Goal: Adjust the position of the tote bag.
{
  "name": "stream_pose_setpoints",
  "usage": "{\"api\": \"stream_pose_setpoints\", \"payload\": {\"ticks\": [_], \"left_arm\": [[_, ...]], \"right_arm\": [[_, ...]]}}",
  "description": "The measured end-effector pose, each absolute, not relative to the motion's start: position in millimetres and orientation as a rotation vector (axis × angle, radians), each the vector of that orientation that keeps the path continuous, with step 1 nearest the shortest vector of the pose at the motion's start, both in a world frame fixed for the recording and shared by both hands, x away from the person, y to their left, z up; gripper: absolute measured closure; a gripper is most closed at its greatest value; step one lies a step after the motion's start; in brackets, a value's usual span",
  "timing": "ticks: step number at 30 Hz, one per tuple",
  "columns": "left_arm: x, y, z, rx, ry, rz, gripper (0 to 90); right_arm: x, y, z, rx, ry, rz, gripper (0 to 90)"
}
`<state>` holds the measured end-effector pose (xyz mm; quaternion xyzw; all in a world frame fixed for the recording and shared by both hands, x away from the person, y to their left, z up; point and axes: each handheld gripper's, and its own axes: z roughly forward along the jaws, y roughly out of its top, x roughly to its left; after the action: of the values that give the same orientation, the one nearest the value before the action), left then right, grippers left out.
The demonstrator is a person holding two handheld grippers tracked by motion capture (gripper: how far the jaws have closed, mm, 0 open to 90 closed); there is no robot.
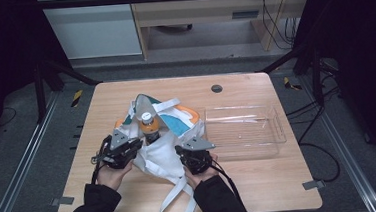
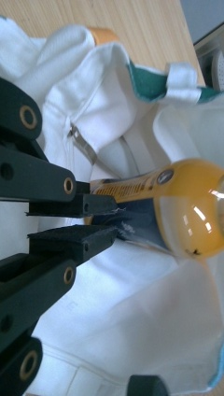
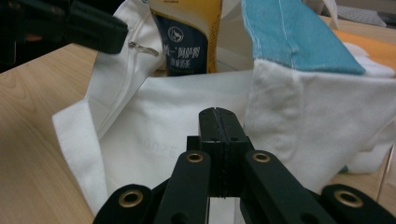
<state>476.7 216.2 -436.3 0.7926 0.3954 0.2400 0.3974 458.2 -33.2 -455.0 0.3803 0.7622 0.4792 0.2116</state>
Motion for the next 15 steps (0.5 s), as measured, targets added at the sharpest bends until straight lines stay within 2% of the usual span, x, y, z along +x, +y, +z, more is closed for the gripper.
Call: {"api": "stream_pose_setpoints", "payload": {"ticks": [4, 15], "left_arm": [[476.8, 213.1, -451.4, 2.089, 0.996, 0.604, 84.8], [477.0, 213.1, -461.7, 2.156, 0.987, 0.553, 86.7]], "right_arm": [[463.9, -32.5, -453.2, 1.082, 2.085, 1.336, 90.0], [472.8, -50.0, -443.5, 1.162, 1.967, 1.327, 90.0]]}}
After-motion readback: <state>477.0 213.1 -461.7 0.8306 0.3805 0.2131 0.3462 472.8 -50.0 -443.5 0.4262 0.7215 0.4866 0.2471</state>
